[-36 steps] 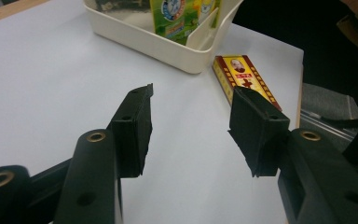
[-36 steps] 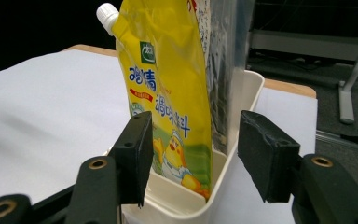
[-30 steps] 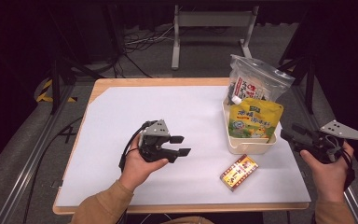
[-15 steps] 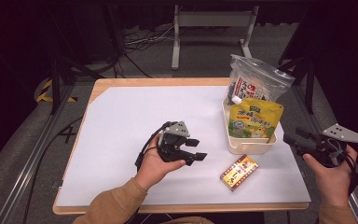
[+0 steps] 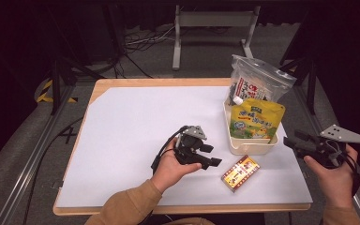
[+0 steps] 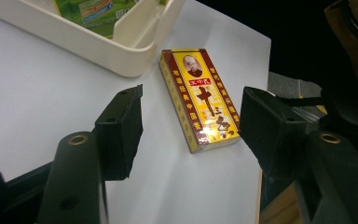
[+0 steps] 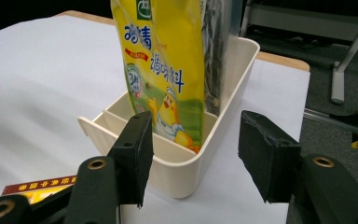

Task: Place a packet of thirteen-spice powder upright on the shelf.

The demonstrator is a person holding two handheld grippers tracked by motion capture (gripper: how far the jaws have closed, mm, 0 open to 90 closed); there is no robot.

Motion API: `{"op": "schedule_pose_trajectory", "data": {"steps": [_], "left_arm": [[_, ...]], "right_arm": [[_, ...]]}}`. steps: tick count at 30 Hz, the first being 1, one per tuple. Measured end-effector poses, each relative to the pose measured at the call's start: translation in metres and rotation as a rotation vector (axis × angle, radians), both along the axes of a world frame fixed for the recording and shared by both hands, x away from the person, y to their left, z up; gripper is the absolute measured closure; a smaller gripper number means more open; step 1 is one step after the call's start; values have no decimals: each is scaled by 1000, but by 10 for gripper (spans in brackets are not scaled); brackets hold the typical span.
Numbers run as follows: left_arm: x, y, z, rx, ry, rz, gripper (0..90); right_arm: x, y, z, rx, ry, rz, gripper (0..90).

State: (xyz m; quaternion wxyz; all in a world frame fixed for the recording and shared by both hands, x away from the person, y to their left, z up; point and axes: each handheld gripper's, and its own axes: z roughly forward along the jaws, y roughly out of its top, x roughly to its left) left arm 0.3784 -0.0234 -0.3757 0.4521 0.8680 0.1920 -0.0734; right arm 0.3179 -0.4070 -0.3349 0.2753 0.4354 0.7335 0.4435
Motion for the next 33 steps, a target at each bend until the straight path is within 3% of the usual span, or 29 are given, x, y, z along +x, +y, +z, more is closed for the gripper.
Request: {"op": "schedule_pose_trajectory", "data": {"steps": [5,8,10,14,18,25,33], "left_arm": [[-1,-8,-3,23,15,-5,382],[-2,-11,-6,34,22,-12,376],[-1,-12,-8,40,31,-18,374],[-2,-14,-12,57,39,-20,369],[-3,-15,-14,68,42,-28,365],[-3,-16,-15,77,45,-34,363],[-4,-17,-17,82,49,-35,362]], "right_arm": [[0,3,-1,-21,30,10,461],[0,7,-1,-28,72,44,533],[-1,12,-2,-60,137,109,618],[0,24,-8,-130,177,151,625],[3,27,-12,-139,197,163,625],[8,37,-22,-196,262,194,704],[13,45,-35,-256,347,201,900]]}}
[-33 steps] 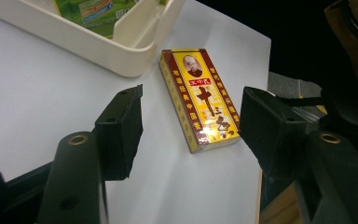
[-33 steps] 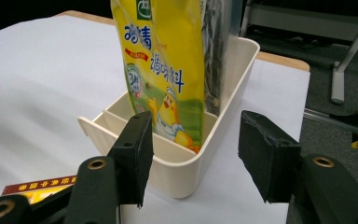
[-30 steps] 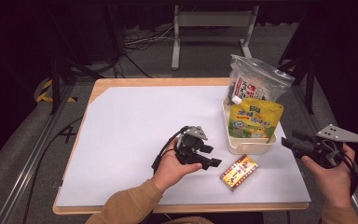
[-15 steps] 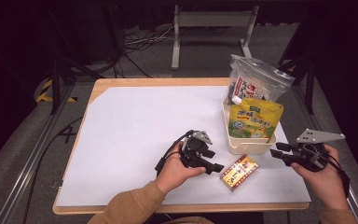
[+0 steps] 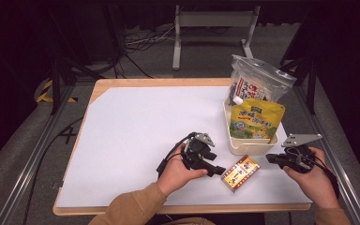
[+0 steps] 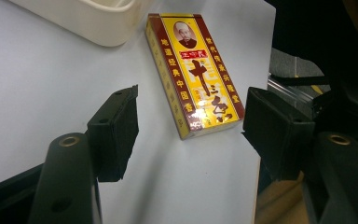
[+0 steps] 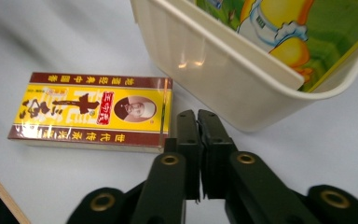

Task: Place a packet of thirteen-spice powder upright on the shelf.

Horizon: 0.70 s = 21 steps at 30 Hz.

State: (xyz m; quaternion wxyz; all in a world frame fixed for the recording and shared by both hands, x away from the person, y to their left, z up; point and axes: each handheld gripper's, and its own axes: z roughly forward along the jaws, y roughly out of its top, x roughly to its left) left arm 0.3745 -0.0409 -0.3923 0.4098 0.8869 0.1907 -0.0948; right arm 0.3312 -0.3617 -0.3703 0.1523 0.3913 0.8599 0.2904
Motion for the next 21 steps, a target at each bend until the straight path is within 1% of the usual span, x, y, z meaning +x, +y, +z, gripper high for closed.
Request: {"op": "schedule_pose_trajectory", "data": {"steps": [3,4,6,10,14,17,21], "left_arm": [[0,1,0,2,-2,1,362],[0,1,0,2,-2,1,362],[0,1,0,3,0,0,362],[0,1,0,5,0,2,362],[0,1,-1,7,-3,-1,362],[0,1,-1,9,0,-1,362],[-1,0,-2,15,3,-7,362]], "right_arm": [[3,4,-6,-26,30,3,900],[3,4,-6,-26,30,3,900],[3,7,-10,-37,48,2,900],[5,10,-14,-51,63,-2,900],[7,13,-20,-80,80,-9,900],[8,14,-24,-85,90,-13,900],[9,17,-28,-99,115,0,900]]}}
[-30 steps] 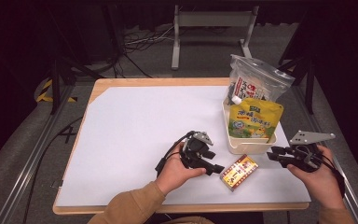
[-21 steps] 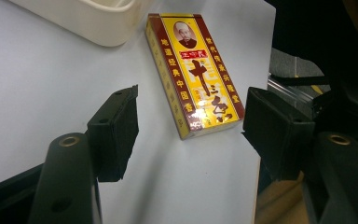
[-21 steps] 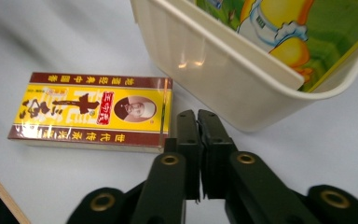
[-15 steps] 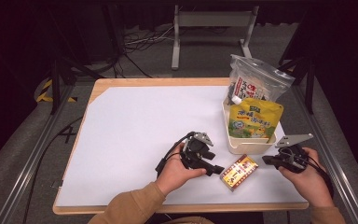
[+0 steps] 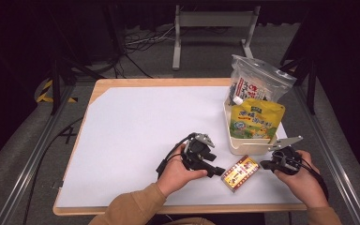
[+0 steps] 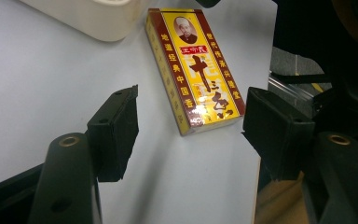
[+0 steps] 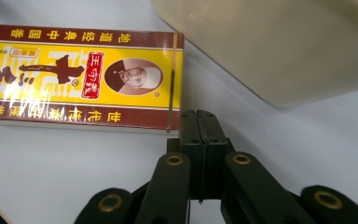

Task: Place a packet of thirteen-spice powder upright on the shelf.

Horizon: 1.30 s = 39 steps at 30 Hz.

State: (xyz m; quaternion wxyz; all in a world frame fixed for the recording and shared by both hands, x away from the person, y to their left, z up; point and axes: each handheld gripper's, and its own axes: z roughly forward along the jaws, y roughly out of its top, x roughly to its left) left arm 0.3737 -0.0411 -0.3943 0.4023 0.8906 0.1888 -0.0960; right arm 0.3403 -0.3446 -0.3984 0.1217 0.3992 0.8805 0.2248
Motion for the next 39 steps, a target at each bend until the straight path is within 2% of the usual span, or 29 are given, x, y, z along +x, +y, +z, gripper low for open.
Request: {"op": "schedule_pose_trajectory", "data": {"steps": [10,13,16,23,29,32,39], "left_arm": [[-2,-3,-2,8,6,-3,358],[-2,-4,-4,17,10,-8,353],[-2,-4,-4,19,10,-5,351],[-1,-3,-4,16,6,-5,351],[-1,-2,-3,15,9,-2,351],[-2,-3,-4,19,12,-1,351],[-3,-4,-5,33,18,-4,337]], "right_arm": [[-2,5,1,-10,17,12,900],[-3,8,1,25,46,39,900],[-4,12,2,14,42,52,900],[-2,1,3,-7,7,-21,900],[3,5,-7,-26,44,-26,900],[2,9,-8,-1,68,-3,900],[0,27,-13,13,116,52,900]]}}
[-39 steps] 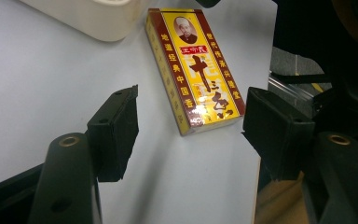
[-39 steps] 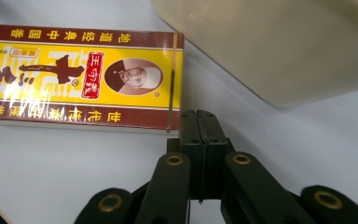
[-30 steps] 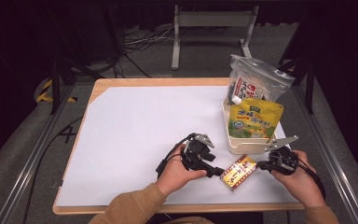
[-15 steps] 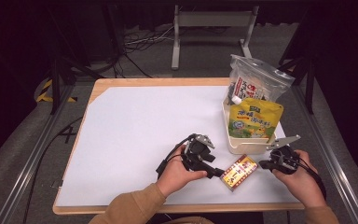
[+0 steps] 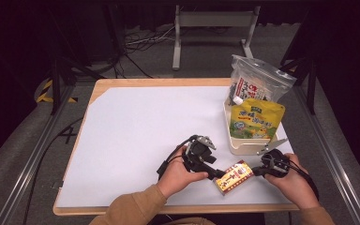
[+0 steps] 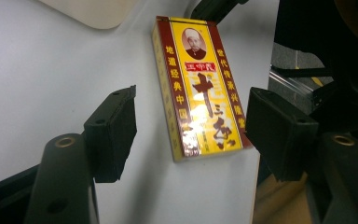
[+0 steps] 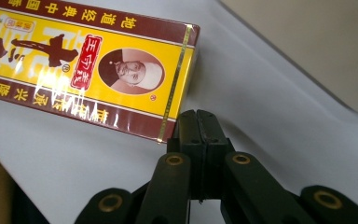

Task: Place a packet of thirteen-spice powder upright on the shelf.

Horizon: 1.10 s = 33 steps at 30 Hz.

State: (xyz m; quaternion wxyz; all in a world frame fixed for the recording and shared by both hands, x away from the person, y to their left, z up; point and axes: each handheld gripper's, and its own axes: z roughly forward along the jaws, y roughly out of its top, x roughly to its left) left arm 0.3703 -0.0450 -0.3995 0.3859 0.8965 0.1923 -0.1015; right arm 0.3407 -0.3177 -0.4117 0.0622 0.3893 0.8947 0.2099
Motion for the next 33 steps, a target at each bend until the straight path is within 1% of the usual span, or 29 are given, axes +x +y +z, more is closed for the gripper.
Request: {"op": "schedule_pose_trajectory", "data": {"steps": [1,3,5,7,8,9,11,12,14,15,16,20,25,26,28,29,33], "left_arm": [[0,-1,-1,6,-7,-5,332],[-2,-3,-2,16,-3,-9,325],[-3,-4,-3,21,-10,-16,318],[-7,-8,-5,39,-22,-22,311],[-7,-8,-5,39,-22,-22,309],[-9,-11,-7,53,-29,-29,305],[-10,-13,-8,60,-36,-36,302],[-12,-15,-8,66,-37,-37,300],[-15,-18,-10,88,-61,-14,276],[-17,-20,-11,104,-65,-15,276],[-19,-21,-13,100,-65,-12,266],[-22,-27,-18,120,-66,-20,248],[-26,-31,-24,136,-63,-41,239],[-26,-32,-25,147,-67,-40,237],[-27,-33,-27,152,-70,-39,233],[-26,-34,-29,162,-69,-42,228],[-26,-36,-32,175,-61,-45,215]], "right_arm": [[0,2,0,3,6,8,900],[-1,7,-1,13,13,24,900],[-2,11,-2,19,18,30,900],[-2,14,-2,22,20,38,900],[-2,14,-2,22,20,38,900],[-2,15,-1,19,16,39,900],[-2,14,-1,22,13,37,900],[-3,14,0,20,4,33,900],[-3,11,3,22,-13,18,900],[-3,10,4,24,-21,14,900],[-3,8,6,28,-28,9,900],[-4,6,9,35,-44,-3,900],[-4,5,9,38,-47,0,900],[-4,5,9,39,-48,-1,900],[-4,5,10,41,-50,-1,899],[-4,5,10,43,-51,-1,897],[-5,5,11,52,-48,0,893]]}}
